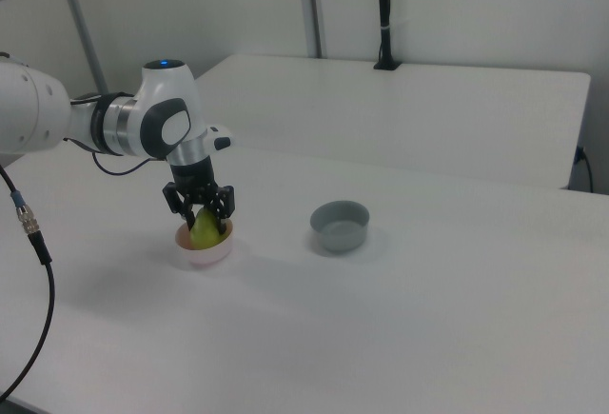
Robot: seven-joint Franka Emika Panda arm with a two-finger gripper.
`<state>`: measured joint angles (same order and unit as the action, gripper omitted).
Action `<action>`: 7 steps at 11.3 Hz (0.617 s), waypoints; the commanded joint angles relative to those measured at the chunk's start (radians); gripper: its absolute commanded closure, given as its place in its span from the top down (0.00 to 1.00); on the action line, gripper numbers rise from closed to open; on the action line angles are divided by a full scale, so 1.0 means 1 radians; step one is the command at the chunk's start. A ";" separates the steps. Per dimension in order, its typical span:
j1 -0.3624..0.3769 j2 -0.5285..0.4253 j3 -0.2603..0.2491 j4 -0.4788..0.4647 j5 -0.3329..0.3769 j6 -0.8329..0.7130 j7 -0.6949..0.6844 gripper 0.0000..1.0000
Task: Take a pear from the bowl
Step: 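Close the gripper around the pear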
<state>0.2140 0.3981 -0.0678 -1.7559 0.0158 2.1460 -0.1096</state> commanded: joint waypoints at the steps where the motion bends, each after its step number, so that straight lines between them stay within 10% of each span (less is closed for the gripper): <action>1: -0.001 -0.018 -0.001 -0.010 0.000 0.009 0.019 0.13; 7: -0.025 -0.145 0.000 -0.002 0.001 -0.067 0.016 0.13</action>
<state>0.2026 0.3347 -0.0680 -1.7418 0.0158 2.1349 -0.1055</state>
